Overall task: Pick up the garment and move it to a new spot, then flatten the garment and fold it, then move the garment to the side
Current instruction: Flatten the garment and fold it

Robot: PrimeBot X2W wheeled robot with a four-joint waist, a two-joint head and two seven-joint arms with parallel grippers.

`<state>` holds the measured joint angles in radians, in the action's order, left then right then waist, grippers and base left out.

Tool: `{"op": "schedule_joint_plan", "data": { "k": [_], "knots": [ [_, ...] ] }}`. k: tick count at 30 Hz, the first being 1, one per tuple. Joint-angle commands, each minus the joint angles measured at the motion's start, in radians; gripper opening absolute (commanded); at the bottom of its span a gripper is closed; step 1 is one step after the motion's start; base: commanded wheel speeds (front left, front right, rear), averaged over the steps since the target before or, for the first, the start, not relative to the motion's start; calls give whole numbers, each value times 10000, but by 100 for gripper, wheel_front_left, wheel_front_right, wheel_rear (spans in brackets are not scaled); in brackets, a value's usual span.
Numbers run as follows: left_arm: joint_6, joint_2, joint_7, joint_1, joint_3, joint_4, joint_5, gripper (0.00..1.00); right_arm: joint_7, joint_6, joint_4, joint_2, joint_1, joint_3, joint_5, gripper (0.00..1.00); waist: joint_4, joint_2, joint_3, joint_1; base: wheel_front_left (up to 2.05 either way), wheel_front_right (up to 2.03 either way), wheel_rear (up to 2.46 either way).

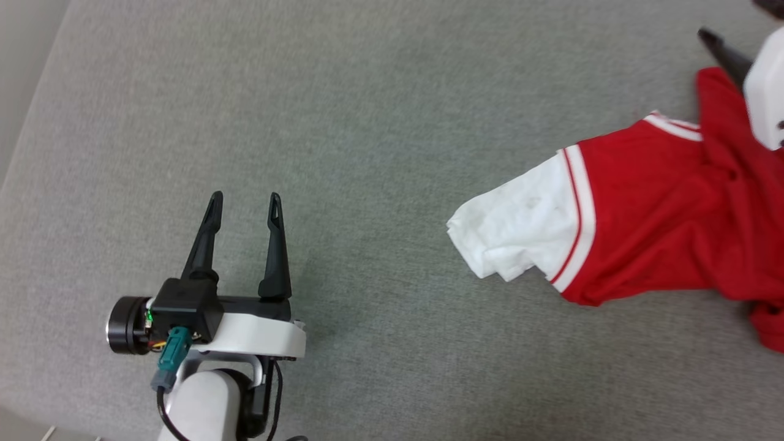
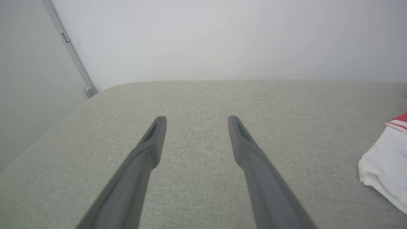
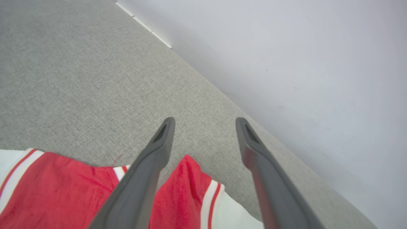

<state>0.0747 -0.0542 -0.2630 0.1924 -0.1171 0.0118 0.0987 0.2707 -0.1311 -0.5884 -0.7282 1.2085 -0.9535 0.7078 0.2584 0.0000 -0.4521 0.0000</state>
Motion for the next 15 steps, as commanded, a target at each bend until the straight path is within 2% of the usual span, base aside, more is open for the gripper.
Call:
{"op": "schedule_joint_plan", "data": {
  "k": [1,6,9,12,15],
  "knots": [
    [-138,-105,-26,71,116,19,-130,100,-707,7,159,-180,-258,103,0,100,-361,0,487,0,0,0,0],
    [-661,-478,-26,513,391,212,-176,100,-3000,7,533,-310,-1126,1166,-208,100,-805,0,1116,0,0,0,0],
    [-1084,-841,-26,1013,437,700,-150,100,-4070,7,722,-91,-1886,2134,-589,100,-1061,0,1412,0,0,0,0],
    [-1478,-1153,272,1647,296,1279,-13,100,-4705,7,991,210,-2862,3244,-1148,100,-1322,0,1677,0,0,0,0],
    [-1768,-1503,1256,2292,42,1676,239,100,-4987,7,1520,566,-3976,4447,-1846,100,-1586,0,1870,0,0,0,0]
  ]
}}
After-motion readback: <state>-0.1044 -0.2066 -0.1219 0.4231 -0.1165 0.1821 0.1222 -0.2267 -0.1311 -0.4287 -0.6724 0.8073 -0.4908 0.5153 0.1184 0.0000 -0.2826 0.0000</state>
